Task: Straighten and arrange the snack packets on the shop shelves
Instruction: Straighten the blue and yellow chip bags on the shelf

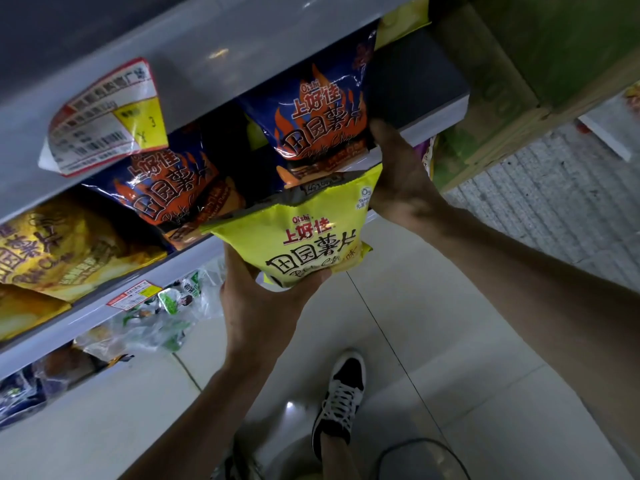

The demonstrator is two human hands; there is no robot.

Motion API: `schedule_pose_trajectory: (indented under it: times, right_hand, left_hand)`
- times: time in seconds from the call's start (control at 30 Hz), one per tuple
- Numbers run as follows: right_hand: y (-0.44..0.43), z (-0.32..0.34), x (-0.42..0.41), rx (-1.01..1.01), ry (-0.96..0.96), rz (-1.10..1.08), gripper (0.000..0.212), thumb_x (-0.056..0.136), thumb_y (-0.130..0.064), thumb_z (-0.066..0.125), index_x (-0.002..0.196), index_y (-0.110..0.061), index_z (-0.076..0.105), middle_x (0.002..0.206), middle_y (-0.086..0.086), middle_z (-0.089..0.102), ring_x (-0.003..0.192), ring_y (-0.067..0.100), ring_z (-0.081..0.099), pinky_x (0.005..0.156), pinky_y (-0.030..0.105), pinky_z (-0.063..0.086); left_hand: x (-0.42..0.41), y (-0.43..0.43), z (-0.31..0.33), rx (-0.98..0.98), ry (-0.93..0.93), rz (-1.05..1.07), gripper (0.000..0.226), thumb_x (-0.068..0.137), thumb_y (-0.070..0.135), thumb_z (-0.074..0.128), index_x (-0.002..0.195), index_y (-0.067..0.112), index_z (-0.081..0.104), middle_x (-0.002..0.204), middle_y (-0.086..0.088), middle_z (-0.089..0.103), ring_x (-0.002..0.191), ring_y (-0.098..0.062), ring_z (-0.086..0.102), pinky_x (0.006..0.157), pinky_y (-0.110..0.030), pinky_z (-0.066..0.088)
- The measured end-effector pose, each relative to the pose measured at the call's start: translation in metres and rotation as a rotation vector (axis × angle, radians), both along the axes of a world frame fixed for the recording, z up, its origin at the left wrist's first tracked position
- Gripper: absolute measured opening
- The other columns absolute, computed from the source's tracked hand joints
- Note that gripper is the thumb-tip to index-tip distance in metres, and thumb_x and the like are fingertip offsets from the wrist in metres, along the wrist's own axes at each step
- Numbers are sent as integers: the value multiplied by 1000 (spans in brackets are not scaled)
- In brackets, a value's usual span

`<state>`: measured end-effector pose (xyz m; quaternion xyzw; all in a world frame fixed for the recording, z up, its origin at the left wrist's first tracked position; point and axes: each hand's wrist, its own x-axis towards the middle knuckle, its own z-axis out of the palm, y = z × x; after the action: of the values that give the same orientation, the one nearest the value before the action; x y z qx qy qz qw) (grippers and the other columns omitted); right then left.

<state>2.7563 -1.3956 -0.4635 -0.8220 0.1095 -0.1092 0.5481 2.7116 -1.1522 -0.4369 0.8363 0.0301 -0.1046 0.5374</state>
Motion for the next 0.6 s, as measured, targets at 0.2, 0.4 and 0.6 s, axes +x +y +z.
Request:
schedule_pose_trajectory:
  times: [0.2, 0.4, 0.6]
  right_hand:
    - [-12, 13, -51, -1, 162, -286, 40, 88, -35, 59, 118, -11, 73, 115, -4, 74, 106, 14, 68, 91, 32, 56]
    - [-2, 39, -124, 187, 117, -413, 19, 102, -23, 55, 113, -34, 67, 104, -19, 73, 99, 4, 68, 80, 21, 51]
    - [-40, 51, -111, 206, 73, -437, 41, 101, -33, 56, 142, -28, 57, 130, -14, 68, 119, 1, 62, 93, 22, 52]
  left_hand:
    - [0, -33, 12, 10, 21, -50, 87, 57, 22, 105, 128, 31, 54, 109, 13, 74, 102, -10, 74, 75, -33, 65]
    - [-2, -98, 24, -13, 47, -136, 75, 61, 28, 102, 121, 34, 57, 98, 25, 72, 88, 3, 70, 64, -20, 59]
    - [16, -169, 41, -74, 59, -196, 74, 66, 32, 98, 128, 28, 57, 108, 19, 72, 93, 5, 69, 76, -34, 65]
